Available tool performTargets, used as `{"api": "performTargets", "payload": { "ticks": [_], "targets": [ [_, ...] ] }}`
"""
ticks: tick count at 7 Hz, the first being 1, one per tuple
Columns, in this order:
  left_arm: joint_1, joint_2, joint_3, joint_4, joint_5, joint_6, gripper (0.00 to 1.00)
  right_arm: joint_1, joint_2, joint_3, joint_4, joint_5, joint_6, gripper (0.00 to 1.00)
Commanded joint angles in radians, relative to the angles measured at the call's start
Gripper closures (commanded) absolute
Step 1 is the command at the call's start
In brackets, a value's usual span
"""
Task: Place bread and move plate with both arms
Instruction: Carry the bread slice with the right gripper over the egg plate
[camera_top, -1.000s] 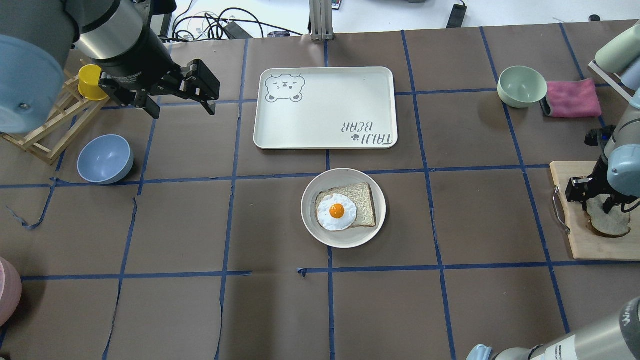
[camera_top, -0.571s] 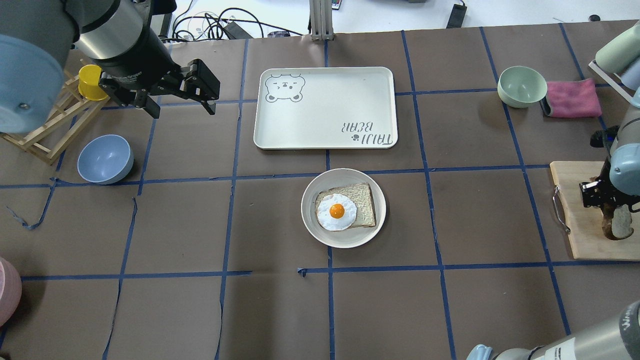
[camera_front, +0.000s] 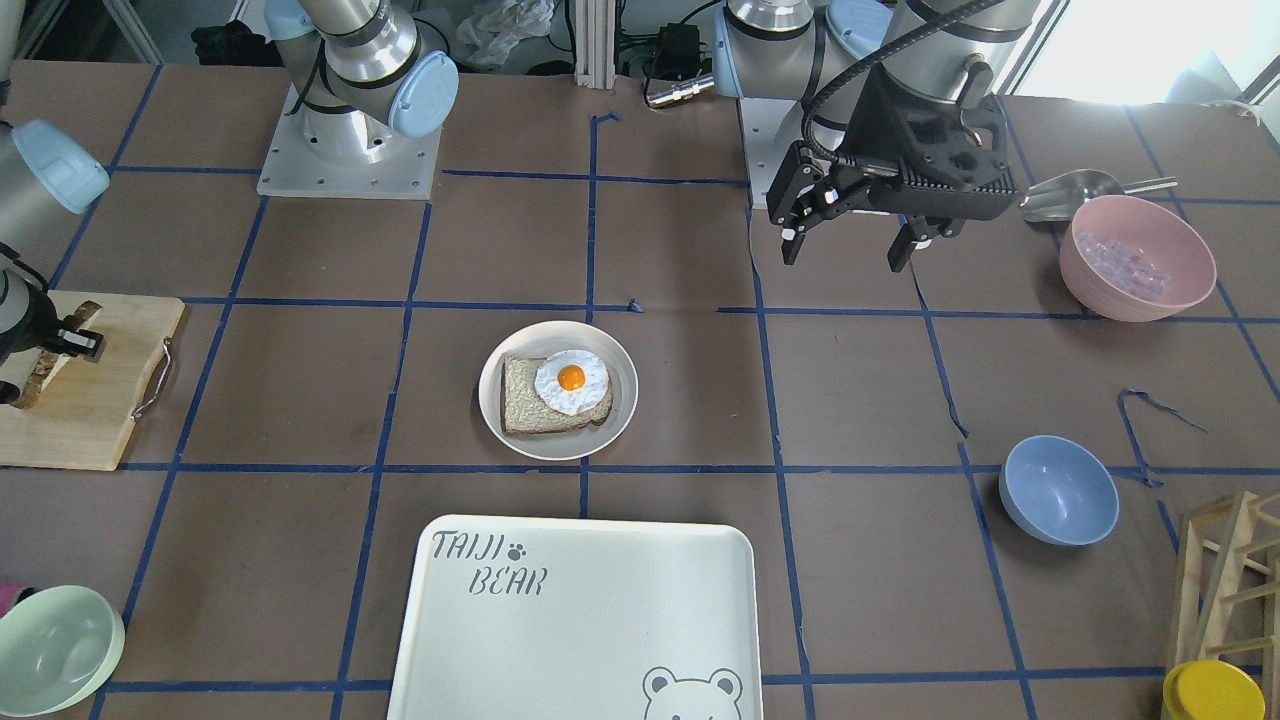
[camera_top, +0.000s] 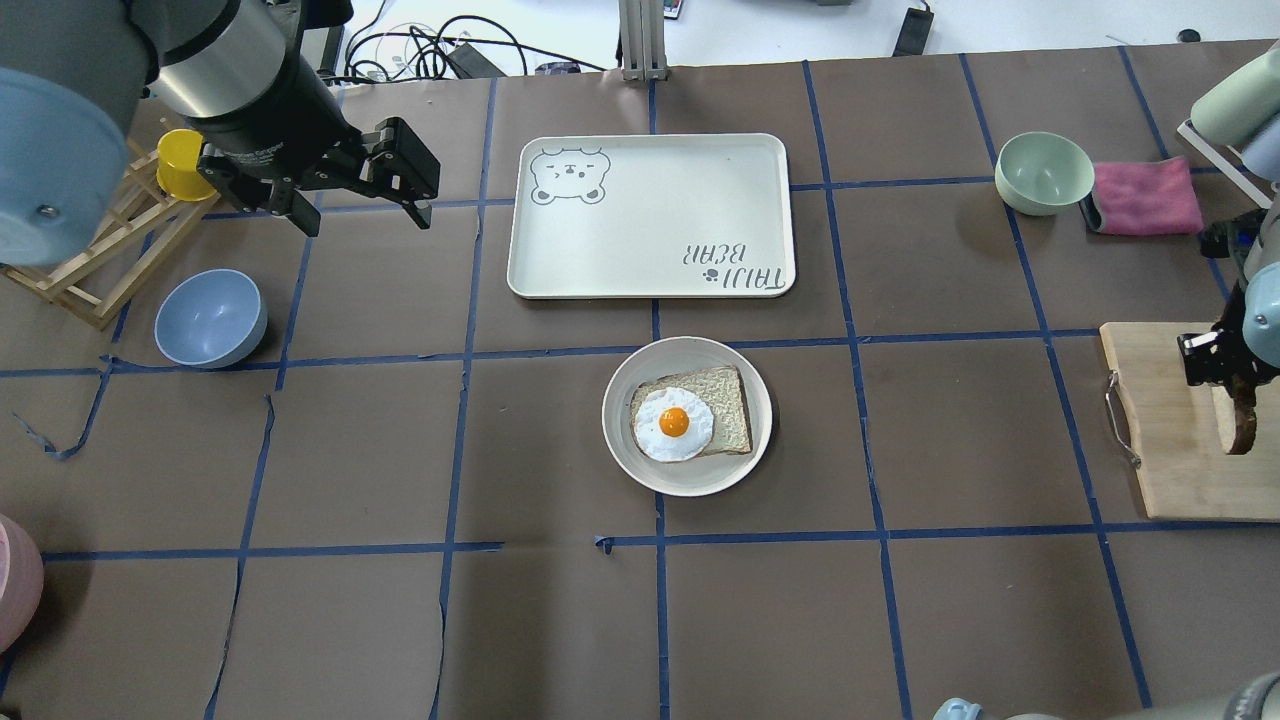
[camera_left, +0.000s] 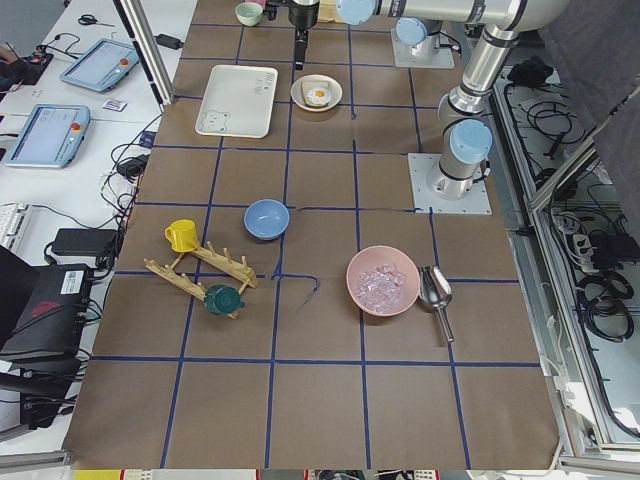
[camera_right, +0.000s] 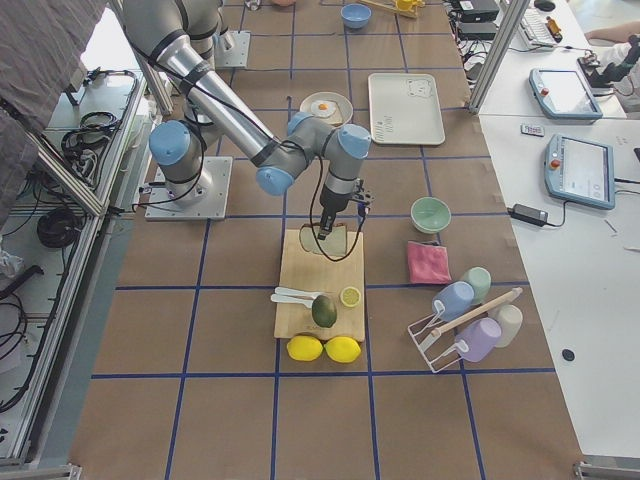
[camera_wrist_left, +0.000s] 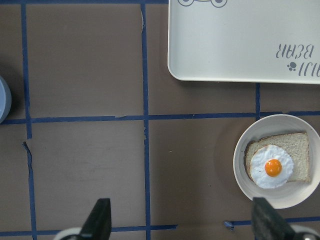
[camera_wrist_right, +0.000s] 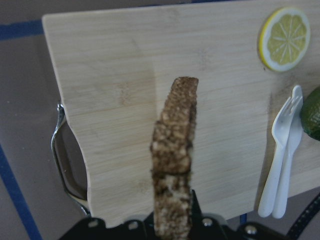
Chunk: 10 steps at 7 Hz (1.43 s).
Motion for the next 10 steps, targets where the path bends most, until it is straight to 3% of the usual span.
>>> {"api": "performTargets", "payload": {
  "ticks": [1,3,4,6,7,10],
  "targets": [
    [0.0,0.0,0.0,0.0,0.0,0.0,0.0,0.158,-0.043,-0.168,0.236,0.011,0.061,1.0],
    [0.002,0.0,0.0,0.0,0.0,0.0,0.0,0.426,-0.028,-0.33,0.488,0.064,0.388,1.0],
    [0.002,0.0,0.0,0.0,0.0,-0.001,0.0,0.557,-0.026,-0.338,0.504,0.159,0.551,1.0],
    [0.002,0.0,0.0,0.0,0.0,0.0,0.0,0.807,0.014,-0.332,0.495,0.225,0.762,1.0],
    [0.003,0.0,0.0,0.0,0.002,0.0,0.0,0.907,0.029,-0.331,0.459,0.22,0.758,1.0],
    [0.003,0.0,0.0,0.0,0.002,0.0,0.0,0.946,0.067,-0.247,0.31,0.203,0.757,1.0]
  ]
}}
